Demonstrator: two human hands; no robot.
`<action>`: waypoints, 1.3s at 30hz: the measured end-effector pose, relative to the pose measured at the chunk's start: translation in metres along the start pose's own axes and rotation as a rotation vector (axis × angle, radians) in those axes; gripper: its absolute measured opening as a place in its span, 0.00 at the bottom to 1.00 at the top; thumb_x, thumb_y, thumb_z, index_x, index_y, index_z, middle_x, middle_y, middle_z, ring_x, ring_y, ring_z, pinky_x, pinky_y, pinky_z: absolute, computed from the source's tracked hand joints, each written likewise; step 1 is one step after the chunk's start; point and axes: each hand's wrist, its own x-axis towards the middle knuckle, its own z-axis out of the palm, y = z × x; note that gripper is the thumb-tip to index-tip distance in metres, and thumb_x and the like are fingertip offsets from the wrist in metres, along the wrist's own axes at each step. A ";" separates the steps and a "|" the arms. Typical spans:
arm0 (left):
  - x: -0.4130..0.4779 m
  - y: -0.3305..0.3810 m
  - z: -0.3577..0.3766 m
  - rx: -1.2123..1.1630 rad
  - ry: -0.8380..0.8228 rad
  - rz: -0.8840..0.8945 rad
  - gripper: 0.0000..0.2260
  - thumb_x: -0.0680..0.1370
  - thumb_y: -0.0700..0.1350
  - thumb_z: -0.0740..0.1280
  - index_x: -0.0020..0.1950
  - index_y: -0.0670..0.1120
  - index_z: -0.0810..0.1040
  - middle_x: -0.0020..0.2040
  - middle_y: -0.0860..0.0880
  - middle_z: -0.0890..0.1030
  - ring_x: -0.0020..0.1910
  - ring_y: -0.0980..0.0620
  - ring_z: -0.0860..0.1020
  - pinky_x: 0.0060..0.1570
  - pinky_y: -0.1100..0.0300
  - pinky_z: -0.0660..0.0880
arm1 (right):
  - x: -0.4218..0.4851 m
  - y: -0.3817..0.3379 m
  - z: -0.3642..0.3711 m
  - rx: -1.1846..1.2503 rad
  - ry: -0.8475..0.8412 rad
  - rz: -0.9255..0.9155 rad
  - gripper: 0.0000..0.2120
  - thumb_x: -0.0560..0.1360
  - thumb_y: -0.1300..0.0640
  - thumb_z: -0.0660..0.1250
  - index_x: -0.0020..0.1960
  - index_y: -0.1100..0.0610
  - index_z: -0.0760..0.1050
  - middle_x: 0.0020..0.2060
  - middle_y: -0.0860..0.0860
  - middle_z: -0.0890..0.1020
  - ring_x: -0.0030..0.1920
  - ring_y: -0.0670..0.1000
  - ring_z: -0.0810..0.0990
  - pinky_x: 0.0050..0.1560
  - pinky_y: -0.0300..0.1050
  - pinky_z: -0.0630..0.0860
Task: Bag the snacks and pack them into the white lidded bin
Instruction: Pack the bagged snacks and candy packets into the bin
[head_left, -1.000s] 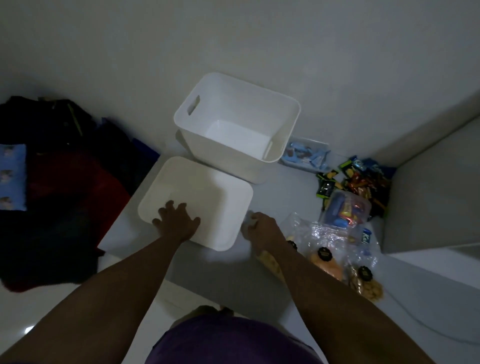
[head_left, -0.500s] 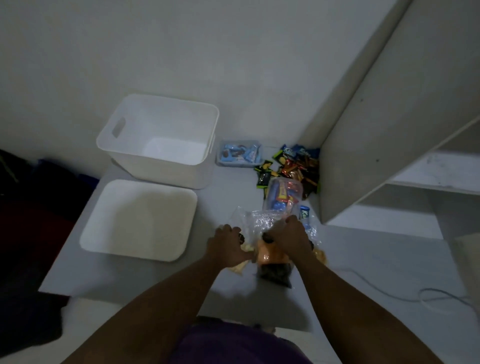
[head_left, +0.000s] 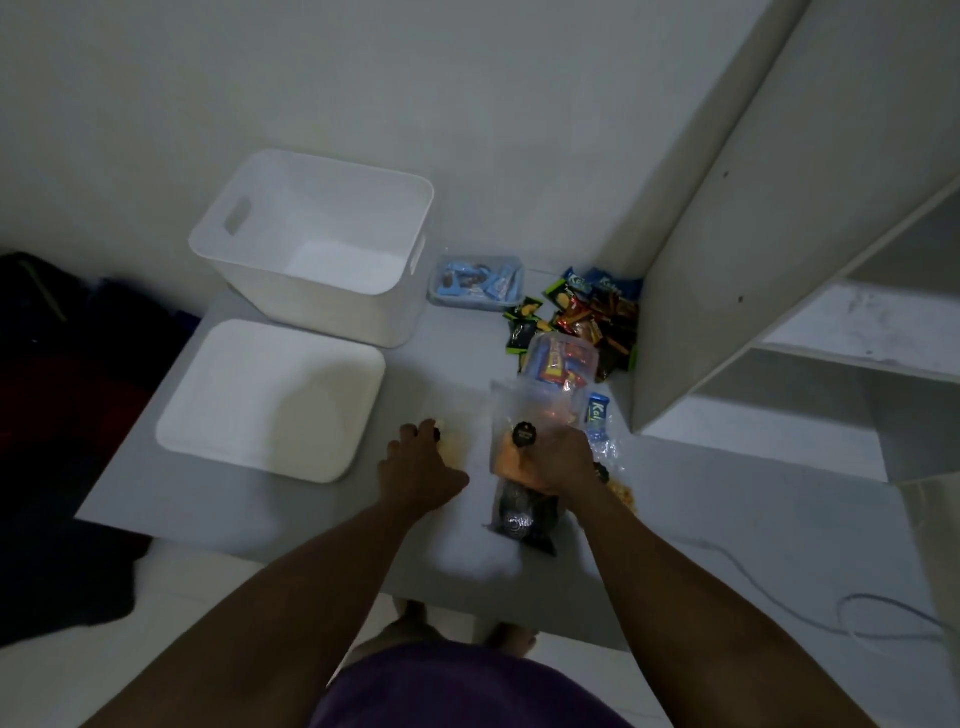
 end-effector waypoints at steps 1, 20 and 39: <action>0.000 0.002 -0.003 -0.124 0.026 -0.016 0.39 0.63 0.55 0.72 0.72 0.50 0.64 0.65 0.46 0.70 0.62 0.42 0.73 0.56 0.49 0.74 | 0.000 -0.004 -0.002 0.030 -0.020 -0.014 0.13 0.73 0.59 0.72 0.56 0.62 0.76 0.49 0.55 0.80 0.51 0.55 0.80 0.50 0.47 0.77; 0.055 0.055 -0.199 -1.110 0.494 0.036 0.19 0.77 0.56 0.68 0.63 0.46 0.75 0.57 0.48 0.79 0.57 0.48 0.77 0.61 0.52 0.74 | -0.039 -0.239 -0.018 0.400 0.023 -0.441 0.13 0.77 0.50 0.60 0.39 0.54 0.79 0.40 0.58 0.84 0.38 0.59 0.83 0.33 0.46 0.76; 0.218 -0.014 -0.289 -0.554 0.424 0.010 0.17 0.73 0.56 0.64 0.45 0.42 0.80 0.42 0.48 0.82 0.44 0.46 0.80 0.46 0.56 0.75 | 0.064 -0.335 0.076 0.110 0.219 -0.316 0.13 0.72 0.51 0.58 0.37 0.59 0.73 0.35 0.56 0.80 0.38 0.60 0.82 0.42 0.52 0.80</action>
